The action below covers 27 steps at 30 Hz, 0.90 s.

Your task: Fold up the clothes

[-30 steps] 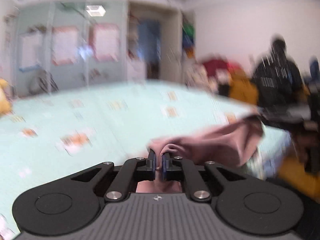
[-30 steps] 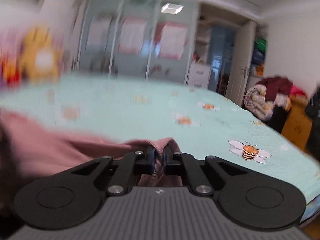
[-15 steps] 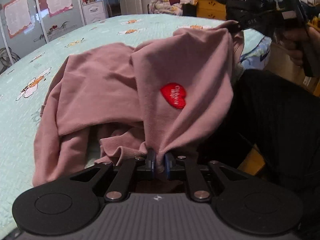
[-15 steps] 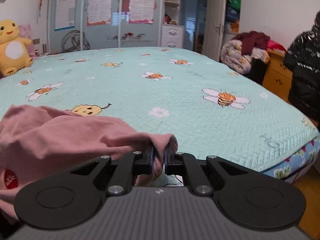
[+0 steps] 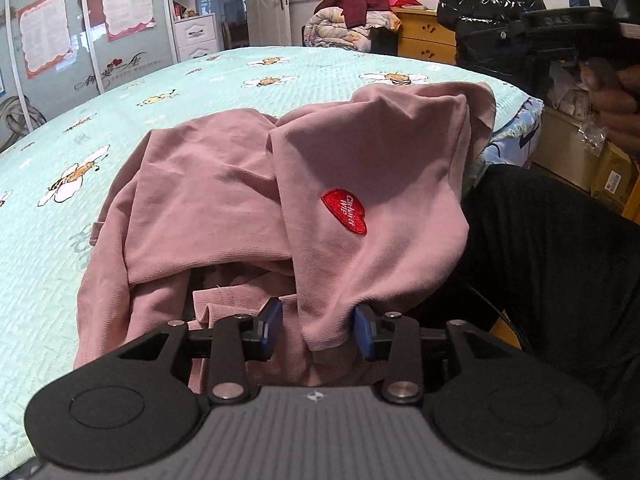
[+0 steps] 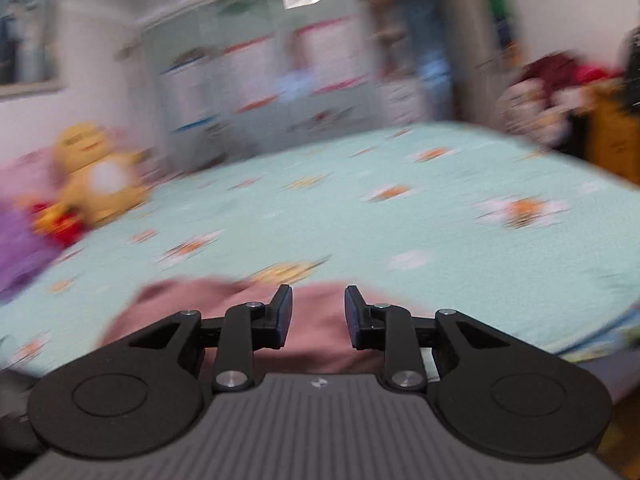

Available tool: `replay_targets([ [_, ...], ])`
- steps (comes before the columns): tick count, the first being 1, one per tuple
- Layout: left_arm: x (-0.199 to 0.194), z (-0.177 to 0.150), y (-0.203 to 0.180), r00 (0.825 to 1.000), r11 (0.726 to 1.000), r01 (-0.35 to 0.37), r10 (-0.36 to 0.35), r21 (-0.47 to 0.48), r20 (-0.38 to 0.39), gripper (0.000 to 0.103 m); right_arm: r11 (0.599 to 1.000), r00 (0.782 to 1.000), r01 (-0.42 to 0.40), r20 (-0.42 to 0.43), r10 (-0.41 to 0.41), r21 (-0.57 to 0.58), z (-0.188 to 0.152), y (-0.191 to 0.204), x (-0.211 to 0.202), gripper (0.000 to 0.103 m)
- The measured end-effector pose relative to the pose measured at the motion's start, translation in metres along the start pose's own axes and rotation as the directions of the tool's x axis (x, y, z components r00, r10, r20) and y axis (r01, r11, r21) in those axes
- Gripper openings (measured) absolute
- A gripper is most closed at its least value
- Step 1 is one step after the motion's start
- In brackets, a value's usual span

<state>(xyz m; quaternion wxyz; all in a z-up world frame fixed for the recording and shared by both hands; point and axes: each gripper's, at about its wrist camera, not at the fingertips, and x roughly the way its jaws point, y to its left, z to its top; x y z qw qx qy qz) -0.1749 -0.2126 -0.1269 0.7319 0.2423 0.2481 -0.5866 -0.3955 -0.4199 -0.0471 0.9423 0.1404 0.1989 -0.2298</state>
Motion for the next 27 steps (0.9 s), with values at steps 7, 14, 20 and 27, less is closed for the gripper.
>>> replay_targets([
  [7, -0.003, -0.004, 0.001, 1.000, 1.000, -0.008, 0.008, -0.003, -0.007, 0.042, 0.966, 0.942, -0.211, -0.293, 0.161, -0.148, -0.024, 0.073, 0.077, 0.029],
  [14, -0.005, -0.007, 0.006, 1.000, 1.000, -0.012, 0.012, -0.020, 0.000, 0.042, 0.996, 0.972, -0.033, -0.234, 0.014, -0.077, -0.016, 0.064, 0.115, 0.026],
  [20, -0.004, -0.007, 0.009, 1.000, 1.000, -0.008, 0.008, -0.027, 0.004, 0.042, 0.989, 0.964, -0.140, -0.221, 0.146, 0.044, -0.011, 0.043, 0.086, 0.029],
  [27, -0.006, -0.006, 0.006, 1.000, 1.000, -0.017, 0.017, -0.014, 0.003, 0.042, 0.976, 0.936, -0.210, -0.301, 0.184, -0.055, -0.027, 0.078, 0.093, 0.037],
])
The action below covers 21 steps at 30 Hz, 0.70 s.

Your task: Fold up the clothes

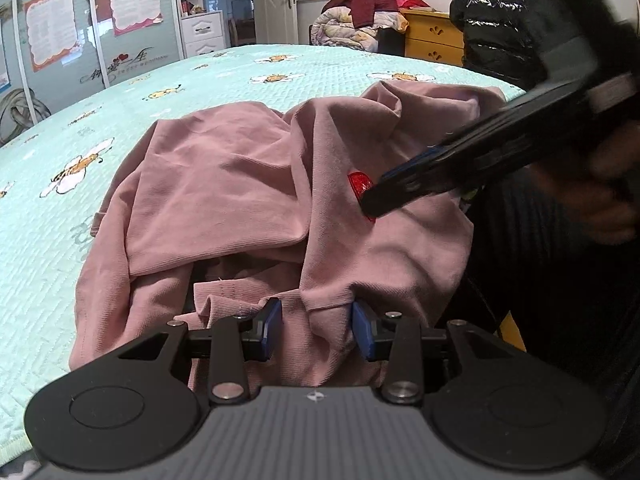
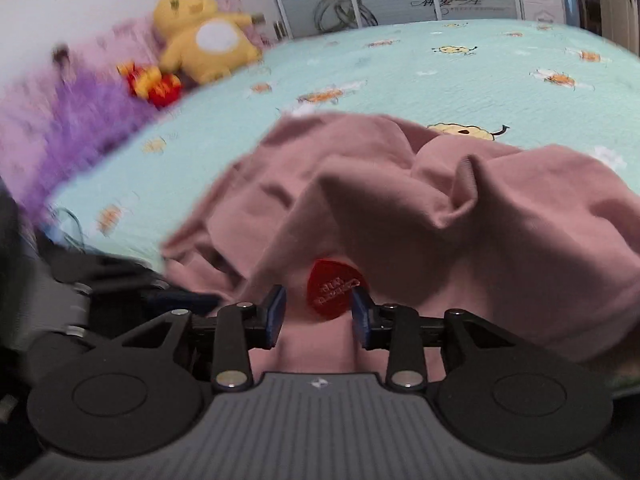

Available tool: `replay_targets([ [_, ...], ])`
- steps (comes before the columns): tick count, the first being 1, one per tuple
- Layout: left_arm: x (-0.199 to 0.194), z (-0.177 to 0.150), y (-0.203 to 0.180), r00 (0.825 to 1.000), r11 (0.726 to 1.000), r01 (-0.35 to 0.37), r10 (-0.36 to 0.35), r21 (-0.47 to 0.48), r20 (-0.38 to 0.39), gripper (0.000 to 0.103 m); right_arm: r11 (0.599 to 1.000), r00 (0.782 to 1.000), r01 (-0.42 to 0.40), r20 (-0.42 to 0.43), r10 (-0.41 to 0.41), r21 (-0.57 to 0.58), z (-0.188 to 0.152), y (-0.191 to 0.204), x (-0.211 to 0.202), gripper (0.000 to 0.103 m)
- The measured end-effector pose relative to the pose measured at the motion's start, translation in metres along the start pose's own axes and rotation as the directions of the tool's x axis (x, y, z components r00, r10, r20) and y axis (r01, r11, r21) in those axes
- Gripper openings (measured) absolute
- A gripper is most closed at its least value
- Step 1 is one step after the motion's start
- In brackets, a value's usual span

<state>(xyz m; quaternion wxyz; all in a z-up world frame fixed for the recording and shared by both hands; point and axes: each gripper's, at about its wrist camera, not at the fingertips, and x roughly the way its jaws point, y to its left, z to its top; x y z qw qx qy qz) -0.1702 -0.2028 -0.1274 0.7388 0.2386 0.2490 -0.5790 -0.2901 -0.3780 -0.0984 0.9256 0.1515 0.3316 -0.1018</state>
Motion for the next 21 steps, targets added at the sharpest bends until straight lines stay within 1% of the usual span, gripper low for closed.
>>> replay_targets([
  [1, -0.002, 0.000, 0.000, 1.000, 1.000, -0.005, 0.005, 0.002, 0.002, 0.042, 0.998, 0.998, 0.062, 0.019, -0.063, 0.020, 0.003, -0.003, 0.002, 0.037],
  [3, -0.009, 0.001, 0.005, 1.000, 1.000, -0.018, 0.018, -0.006, 0.010, 0.042, 0.987, 0.991, 0.103, 0.071, -0.112, 0.122, 0.010, -0.019, -0.009, 0.037],
  [4, -0.013, 0.001, 0.007, 1.000, 1.000, -0.022, 0.023, -0.010, 0.015, 0.042, 0.981, 0.989, 0.089, 0.105, -0.109, 0.175, 0.013, -0.031, -0.020, 0.037],
  [7, -0.023, 0.004, 0.009, 0.999, 1.000, -0.013, 0.013, -0.010, 0.045, 0.042, 0.958, 0.985, 0.018, 0.158, -0.065, 0.287, 0.014, -0.065, -0.052, 0.038],
  [9, -0.030, 0.008, 0.009, 0.998, 1.000, 0.003, -0.003, -0.005, 0.069, 0.042, 0.938, 0.983, 0.011, 0.169, -0.075, 0.347, 0.006, -0.083, -0.073, 0.038],
  [12, -0.035, 0.017, 0.005, 0.994, 0.999, 0.038, -0.039, 0.016, 0.105, 0.044, 0.895, 0.979, 0.035, 0.164, -0.120, 0.444, -0.013, -0.101, -0.099, 0.052],
  [13, -0.035, 0.020, 0.003, 0.993, 0.999, 0.040, -0.043, 0.025, 0.111, 0.044, 0.880, 0.979, 0.038, 0.157, -0.127, 0.474, -0.019, -0.106, -0.105, 0.052],
  [14, -0.034, 0.021, 0.003, 0.993, 0.999, 0.037, -0.040, 0.029, 0.112, 0.045, 0.865, 0.982, 0.025, 0.150, -0.115, 0.502, -0.024, -0.109, -0.107, 0.052],
  [17, -0.029, 0.024, 0.002, 0.993, 0.999, 0.026, -0.029, 0.035, 0.110, 0.046, 0.824, 0.993, -0.017, 0.105, -0.052, 0.567, -0.040, -0.115, -0.100, 0.053],
  [19, -0.028, 0.025, 0.002, 0.993, 0.999, 0.022, -0.025, 0.035, 0.112, 0.045, 0.811, 0.997, -0.022, 0.077, -0.029, 0.585, -0.042, -0.118, -0.086, 0.053],
  [21, -0.029, 0.026, 0.000, 0.993, 0.999, 0.021, -0.026, 0.040, 0.115, 0.046, 0.808, 0.996, -0.025, 0.083, -0.029, 0.589, -0.041, -0.117, -0.073, 0.053],
])
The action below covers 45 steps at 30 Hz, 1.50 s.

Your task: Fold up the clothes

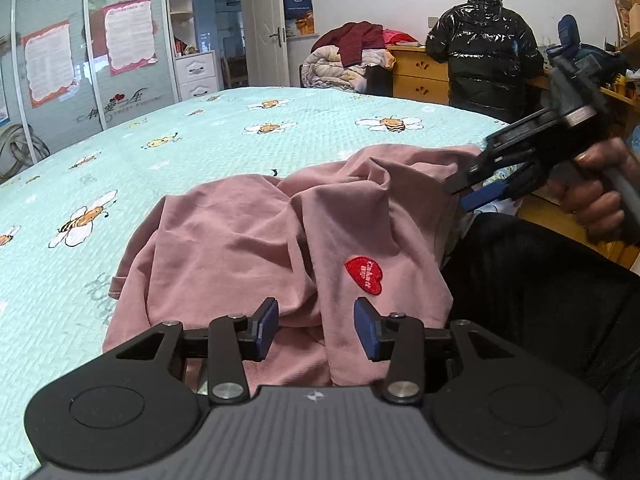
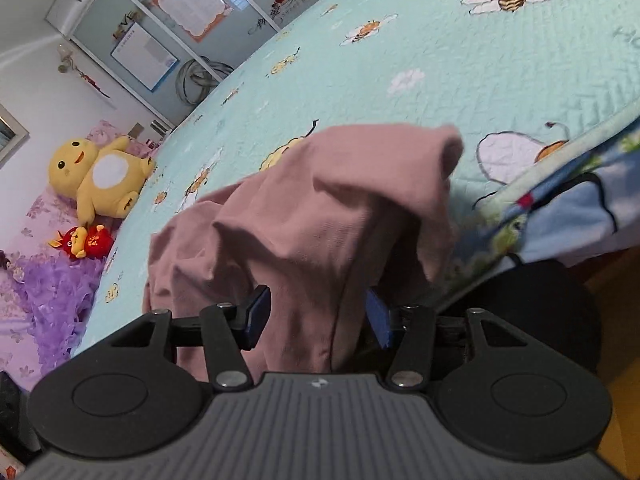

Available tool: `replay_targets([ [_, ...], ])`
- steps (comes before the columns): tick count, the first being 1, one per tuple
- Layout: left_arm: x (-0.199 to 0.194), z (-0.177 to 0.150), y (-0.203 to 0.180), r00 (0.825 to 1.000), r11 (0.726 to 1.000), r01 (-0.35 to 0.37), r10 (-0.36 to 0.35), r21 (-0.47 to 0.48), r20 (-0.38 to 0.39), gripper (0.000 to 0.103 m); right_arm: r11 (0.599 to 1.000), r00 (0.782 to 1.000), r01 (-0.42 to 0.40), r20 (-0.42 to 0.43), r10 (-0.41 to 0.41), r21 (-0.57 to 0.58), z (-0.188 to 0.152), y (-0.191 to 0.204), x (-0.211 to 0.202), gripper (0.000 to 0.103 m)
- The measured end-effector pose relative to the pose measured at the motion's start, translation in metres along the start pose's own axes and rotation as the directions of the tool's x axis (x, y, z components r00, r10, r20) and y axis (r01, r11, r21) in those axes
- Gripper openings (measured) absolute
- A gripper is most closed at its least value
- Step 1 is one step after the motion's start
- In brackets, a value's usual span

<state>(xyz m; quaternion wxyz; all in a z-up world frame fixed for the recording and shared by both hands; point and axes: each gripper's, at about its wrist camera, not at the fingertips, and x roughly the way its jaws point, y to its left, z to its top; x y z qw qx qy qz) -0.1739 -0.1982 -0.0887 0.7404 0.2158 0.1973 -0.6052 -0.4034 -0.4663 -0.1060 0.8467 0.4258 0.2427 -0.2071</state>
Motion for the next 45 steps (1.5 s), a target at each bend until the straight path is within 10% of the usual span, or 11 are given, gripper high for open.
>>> replay_targets([
  [7, 0.000, 0.003, -0.008, 1.000, 1.000, 0.015, -0.015, 0.006, 0.004, 0.046, 0.991, 0.982, -0.113, 0.141, 0.123, -0.073, 0.024, 0.042, 0.005, 0.007],
  [23, 0.070, 0.019, -0.057, 0.995, 0.981, 0.092, -0.084, 0.173, -0.055, 0.051, 0.962, 0.955, -0.256, 0.131, 0.267, -0.100, 0.083, 0.111, 0.026, 0.008],
  [25, 0.079, 0.013, -0.055, 0.996, 0.984, 0.044, -0.030, 0.171, -0.082, 0.051, 0.962, 0.956, -0.252, 0.127, 0.265, -0.106, 0.080, 0.107, 0.023, 0.012],
  [29, 0.079, 0.012, -0.029, 0.996, 0.994, -0.052, 0.059, 0.099, -0.074, 0.006, 0.964, 0.960, -0.232, 0.129, 0.248, -0.131, 0.071, 0.095, 0.011, 0.029],
  [33, 0.048, 0.033, 0.018, 0.981, 0.983, -0.186, 0.185, 0.006, 0.054, 0.006, 0.946, 0.970, -0.081, 0.194, 0.148, -0.314, 0.043, 0.094, -0.014, 0.053],
  [39, 0.003, 0.076, 0.095, 0.906, 0.923, -0.362, 0.381, -0.129, 0.183, 0.006, 0.765, 0.964, 0.193, 0.264, -0.031, -0.615, -0.016, 0.105, -0.027, 0.064],
  [45, -0.015, 0.090, 0.109, 0.877, 0.902, -0.408, 0.430, -0.141, 0.216, 0.006, 0.681, 0.979, 0.202, 0.154, -0.131, -0.704, -0.043, 0.112, 0.005, 0.065],
])
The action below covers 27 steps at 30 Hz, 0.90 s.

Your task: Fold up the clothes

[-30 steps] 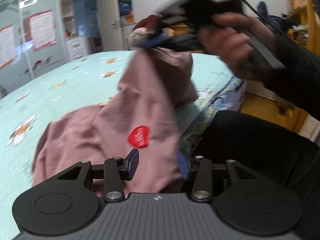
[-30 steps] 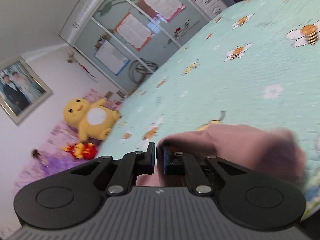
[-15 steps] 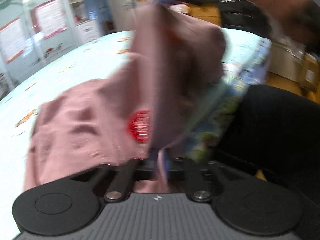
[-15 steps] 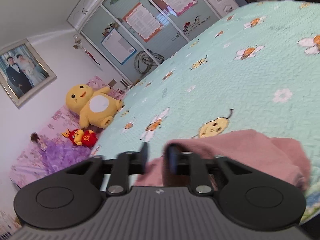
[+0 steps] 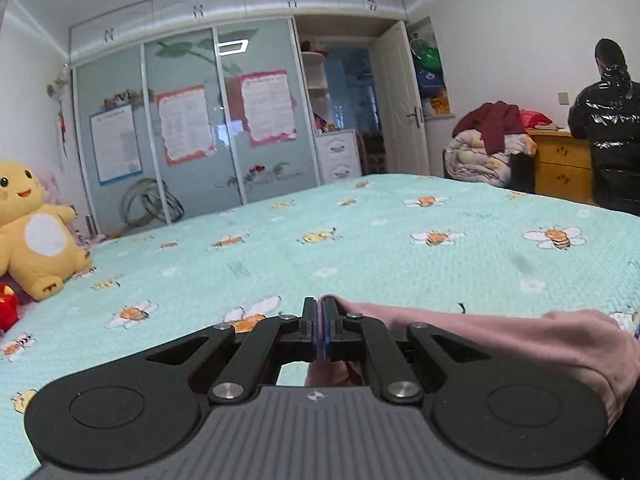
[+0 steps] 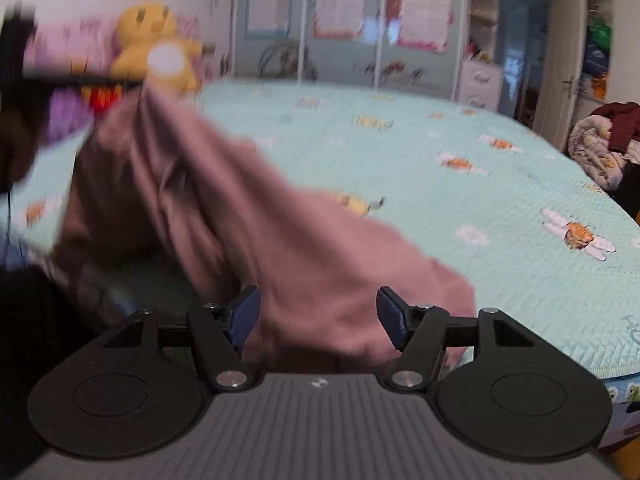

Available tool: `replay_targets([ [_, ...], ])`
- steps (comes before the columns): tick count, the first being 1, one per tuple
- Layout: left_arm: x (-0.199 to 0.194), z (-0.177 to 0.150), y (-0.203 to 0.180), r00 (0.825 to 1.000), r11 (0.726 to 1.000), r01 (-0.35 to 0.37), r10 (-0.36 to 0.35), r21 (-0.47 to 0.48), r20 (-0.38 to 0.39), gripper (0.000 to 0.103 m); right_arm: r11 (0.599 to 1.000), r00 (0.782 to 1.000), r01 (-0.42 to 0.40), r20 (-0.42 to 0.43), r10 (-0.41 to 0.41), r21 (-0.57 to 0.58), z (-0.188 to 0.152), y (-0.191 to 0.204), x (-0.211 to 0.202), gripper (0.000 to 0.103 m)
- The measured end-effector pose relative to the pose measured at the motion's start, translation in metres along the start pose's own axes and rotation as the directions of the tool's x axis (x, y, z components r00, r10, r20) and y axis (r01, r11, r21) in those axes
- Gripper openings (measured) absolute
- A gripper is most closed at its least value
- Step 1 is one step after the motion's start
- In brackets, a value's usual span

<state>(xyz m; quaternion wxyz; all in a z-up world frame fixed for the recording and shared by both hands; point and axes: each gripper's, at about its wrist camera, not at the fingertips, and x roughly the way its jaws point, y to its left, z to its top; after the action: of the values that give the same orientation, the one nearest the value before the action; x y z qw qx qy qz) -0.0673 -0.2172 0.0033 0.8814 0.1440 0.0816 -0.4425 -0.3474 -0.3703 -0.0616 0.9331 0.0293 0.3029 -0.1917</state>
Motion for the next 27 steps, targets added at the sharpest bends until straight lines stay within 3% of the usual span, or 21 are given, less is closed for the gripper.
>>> replay_targets([
  [4, -0.005, -0.002, 0.007, 1.000, 1.000, -0.005, 0.005, -0.011, -0.003, 0.006, 0.993, 0.998, -0.032, -0.053, 0.026, -0.115, -0.006, 0.018, 0.009, 0.065],
  [8, -0.002, -0.005, 0.006, 1.000, 1.000, -0.001, 0.001, -0.025, -0.012, 0.006, 0.974, 0.992, 0.062, -0.095, -0.084, -0.216, -0.010, 0.028, 0.028, 0.065],
  [11, -0.001, -0.006, 0.003, 1.000, 1.000, 0.005, -0.006, -0.025, -0.015, 0.006, 0.967, 0.984, 0.083, -0.134, -0.118, -0.242, -0.013, 0.030, 0.047, 0.065],
  [12, -0.001, -0.006, 0.002, 1.000, 1.000, 0.007, -0.007, -0.025, -0.015, 0.006, 0.969, 0.983, 0.078, -0.144, -0.114, -0.233, -0.013, 0.028, 0.052, 0.064],
  [13, -0.002, -0.007, 0.002, 1.000, 1.000, 0.010, -0.010, -0.026, -0.016, 0.006, 0.976, 0.983, 0.067, -0.151, -0.100, -0.209, -0.012, 0.025, 0.057, 0.055],
  [16, -0.001, -0.008, 0.002, 1.000, 1.000, 0.018, -0.018, -0.024, -0.023, 0.007, 0.990, 0.984, 0.077, -0.151, -0.094, -0.118, -0.006, 0.011, 0.067, 0.019],
  [18, 0.000, -0.010, -0.001, 0.999, 1.000, 0.016, -0.017, -0.013, -0.033, 0.007, 0.991, 0.988, 0.109, -0.099, -0.116, -0.072, 0.002, 0.000, 0.063, 0.012],
  [21, 0.006, -0.015, 0.001, 0.998, 1.000, 0.015, -0.016, -0.013, -0.067, 0.007, 0.985, 0.983, 0.168, 0.067, -0.170, 0.031, 0.024, -0.024, 0.038, 0.010],
  [23, 0.015, -0.021, 0.001, 0.994, 1.000, 0.021, -0.023, -0.018, -0.109, 0.007, 0.978, 0.976, 0.142, 0.146, -0.164, 0.150, 0.040, -0.049, 0.021, 0.010],
  [26, 0.025, -0.037, -0.003, 0.984, 0.999, 0.039, -0.041, -0.016, -0.172, 0.007, 0.975, 0.991, 0.054, 0.109, -0.078, 0.215, 0.052, -0.077, 0.022, 0.019],
  [27, 0.026, -0.043, -0.004, 0.982, 0.999, 0.046, -0.048, -0.017, -0.183, 0.007, 0.980, 0.991, 0.066, 0.102, -0.086, 0.189, 0.049, -0.076, 0.022, 0.021],
])
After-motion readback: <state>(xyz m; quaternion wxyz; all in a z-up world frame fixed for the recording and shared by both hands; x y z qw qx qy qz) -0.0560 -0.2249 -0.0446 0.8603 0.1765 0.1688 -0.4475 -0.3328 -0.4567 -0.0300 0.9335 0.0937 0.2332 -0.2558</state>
